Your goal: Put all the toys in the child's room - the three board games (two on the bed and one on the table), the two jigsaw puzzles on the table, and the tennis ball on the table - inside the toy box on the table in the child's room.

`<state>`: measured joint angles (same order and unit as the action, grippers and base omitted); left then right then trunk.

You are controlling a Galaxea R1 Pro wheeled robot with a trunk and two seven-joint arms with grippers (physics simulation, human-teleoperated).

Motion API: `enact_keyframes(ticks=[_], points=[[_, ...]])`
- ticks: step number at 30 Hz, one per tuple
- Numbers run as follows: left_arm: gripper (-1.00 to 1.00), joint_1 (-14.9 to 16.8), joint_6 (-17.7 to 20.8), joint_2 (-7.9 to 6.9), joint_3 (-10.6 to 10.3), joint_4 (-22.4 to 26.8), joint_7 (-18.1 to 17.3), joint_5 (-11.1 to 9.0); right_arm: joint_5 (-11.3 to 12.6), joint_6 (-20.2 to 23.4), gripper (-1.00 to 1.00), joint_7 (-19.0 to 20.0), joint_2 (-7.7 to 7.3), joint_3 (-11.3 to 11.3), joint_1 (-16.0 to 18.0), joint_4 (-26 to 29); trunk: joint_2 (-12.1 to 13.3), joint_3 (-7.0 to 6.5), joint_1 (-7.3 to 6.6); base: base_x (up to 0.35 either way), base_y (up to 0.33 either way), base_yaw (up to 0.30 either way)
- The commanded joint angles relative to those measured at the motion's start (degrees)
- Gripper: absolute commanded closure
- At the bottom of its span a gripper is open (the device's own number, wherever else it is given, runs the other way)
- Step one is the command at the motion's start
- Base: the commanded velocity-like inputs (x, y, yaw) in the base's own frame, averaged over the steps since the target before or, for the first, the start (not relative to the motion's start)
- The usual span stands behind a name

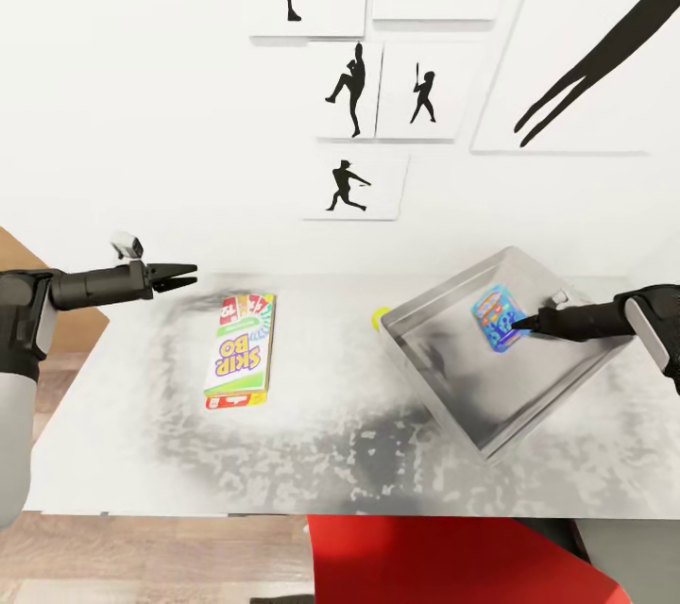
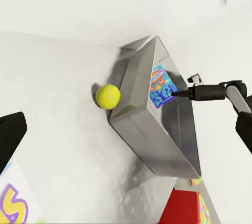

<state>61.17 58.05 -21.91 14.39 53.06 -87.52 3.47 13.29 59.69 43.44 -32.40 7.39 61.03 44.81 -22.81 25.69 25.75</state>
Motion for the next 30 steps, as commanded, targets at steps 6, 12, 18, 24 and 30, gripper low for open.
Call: enact_keyframes(ticks=[6,12,18,24,30], points=[[-1.0,-0.34,0.57,-0.06,0.08,-0.13,1.55,0.26,0.25,0.08,-1.0,-0.52,0.56,-1.72,0.03,-1.93,-0.11,0.09,0.03,0.0,0.0,0.0],[-1.0,-0.35,0.57,-0.06,0.09,-0.14,3.22,0.23,0.24,0.13,-1.0,-0.55,0.58,-3.64,0.03,-3.86,-0.11,0.09,0.03,0.0,0.0,0.0],[-1.0,-0.35,0.57,-0.06,0.08,-0.14,3.23,0.29,0.24,0.21,-1.0,-0.55,0.58,-4.92,0.0,-4.2,-0.11,0.09,0.03,0.0,0.0,0.0],[-1.0,-0.35,0.57,-0.06,0.06,-0.14,3.23,0.31,0.26,0.17,-1.0,-0.55,0.59,-4.92,0.0,-4.2,-0.11,0.09,0.03,0.0,0.0,0.0],[-1.0,-0.36,0.57,-0.06,0.05,-0.15,3.23,0.29,0.31,0.27,-1.0,-0.33,0.59,-4.97,0.02,-4.2,-0.11,0.09,0.03,0.0,0.0,0.0]])
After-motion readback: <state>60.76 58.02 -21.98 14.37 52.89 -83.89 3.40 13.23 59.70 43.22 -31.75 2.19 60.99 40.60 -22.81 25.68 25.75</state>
